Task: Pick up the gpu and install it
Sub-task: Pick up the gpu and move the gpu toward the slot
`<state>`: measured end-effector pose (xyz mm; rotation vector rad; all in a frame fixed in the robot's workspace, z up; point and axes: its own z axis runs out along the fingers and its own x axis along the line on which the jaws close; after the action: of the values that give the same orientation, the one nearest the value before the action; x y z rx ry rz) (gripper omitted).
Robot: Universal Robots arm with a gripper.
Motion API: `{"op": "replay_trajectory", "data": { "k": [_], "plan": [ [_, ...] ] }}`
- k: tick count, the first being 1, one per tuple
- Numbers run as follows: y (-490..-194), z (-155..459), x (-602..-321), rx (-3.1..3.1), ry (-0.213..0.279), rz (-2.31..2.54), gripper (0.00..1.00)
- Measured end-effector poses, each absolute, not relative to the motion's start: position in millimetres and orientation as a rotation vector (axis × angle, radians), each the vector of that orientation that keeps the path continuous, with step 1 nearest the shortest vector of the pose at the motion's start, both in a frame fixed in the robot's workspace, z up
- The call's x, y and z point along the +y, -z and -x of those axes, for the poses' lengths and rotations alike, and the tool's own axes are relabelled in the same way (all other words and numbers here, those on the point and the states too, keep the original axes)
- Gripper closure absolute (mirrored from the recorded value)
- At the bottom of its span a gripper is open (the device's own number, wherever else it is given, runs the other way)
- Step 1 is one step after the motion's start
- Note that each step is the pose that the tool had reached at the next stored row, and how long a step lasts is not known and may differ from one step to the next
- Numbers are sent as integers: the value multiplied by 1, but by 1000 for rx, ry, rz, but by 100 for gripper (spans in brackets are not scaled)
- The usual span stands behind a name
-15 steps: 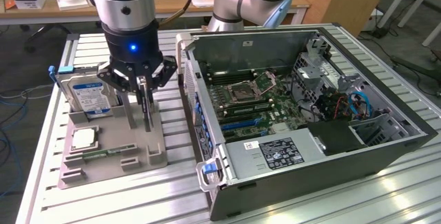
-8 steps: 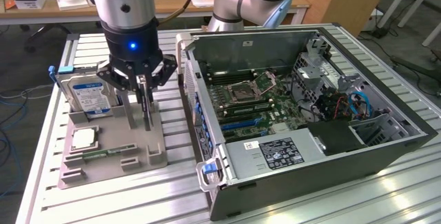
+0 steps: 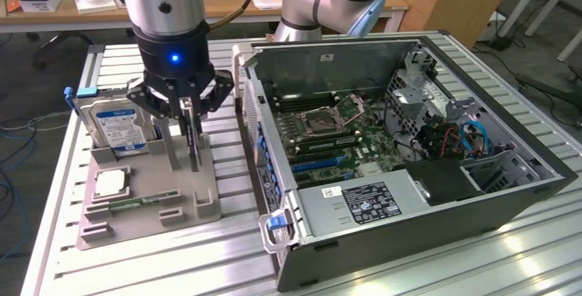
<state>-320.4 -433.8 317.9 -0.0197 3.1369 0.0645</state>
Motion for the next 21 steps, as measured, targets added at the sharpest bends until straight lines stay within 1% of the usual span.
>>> {"op": "replay_trajectory", "data": {
  "k": [2,21],
  "plan": [
    [-322,320,-434,3137,-65,20,74],
    [-329,320,-434,3137,-65,20,74]
  ]
}}
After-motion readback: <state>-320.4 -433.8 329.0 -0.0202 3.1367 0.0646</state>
